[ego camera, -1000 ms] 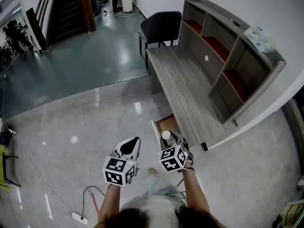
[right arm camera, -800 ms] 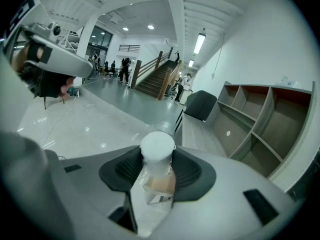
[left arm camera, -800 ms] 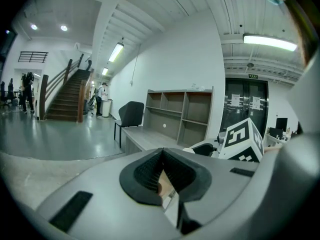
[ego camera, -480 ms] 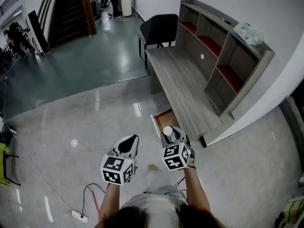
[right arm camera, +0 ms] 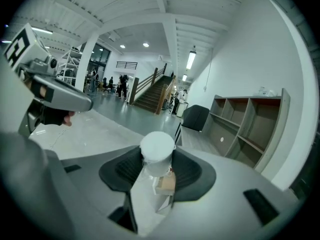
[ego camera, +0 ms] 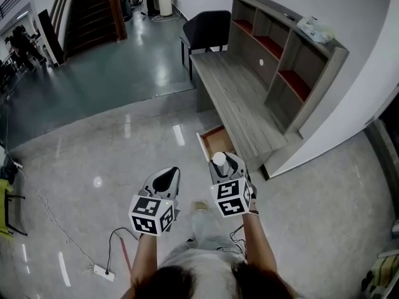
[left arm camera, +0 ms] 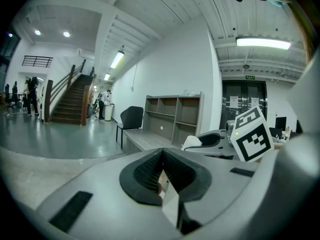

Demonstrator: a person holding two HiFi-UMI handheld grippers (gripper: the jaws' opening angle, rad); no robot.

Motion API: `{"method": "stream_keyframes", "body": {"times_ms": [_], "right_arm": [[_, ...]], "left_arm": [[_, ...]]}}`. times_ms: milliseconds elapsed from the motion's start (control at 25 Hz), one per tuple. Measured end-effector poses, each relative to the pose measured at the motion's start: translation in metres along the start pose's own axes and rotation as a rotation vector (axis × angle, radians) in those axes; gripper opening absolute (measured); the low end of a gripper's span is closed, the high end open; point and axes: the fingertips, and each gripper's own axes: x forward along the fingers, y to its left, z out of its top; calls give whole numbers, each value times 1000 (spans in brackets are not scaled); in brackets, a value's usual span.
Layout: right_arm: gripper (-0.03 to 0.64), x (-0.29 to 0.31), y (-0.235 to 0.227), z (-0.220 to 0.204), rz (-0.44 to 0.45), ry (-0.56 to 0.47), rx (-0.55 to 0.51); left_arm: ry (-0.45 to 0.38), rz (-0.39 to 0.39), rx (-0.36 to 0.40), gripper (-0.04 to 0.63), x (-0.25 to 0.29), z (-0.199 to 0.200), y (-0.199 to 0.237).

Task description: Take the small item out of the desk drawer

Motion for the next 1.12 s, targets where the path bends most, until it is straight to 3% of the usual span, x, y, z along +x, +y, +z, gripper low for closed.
{"method": "stream_keyframes", "body": {"times_ms": [480, 1120], "right_arm": [[189, -74, 28, 7, -23, -66, -6], [189, -110, 30, 13, -13, -110, -14]], "left_arm": [[-23, -10, 5, 15, -54, -11, -34], [-34, -19, -8, 15, -61, -6, -59]]}}
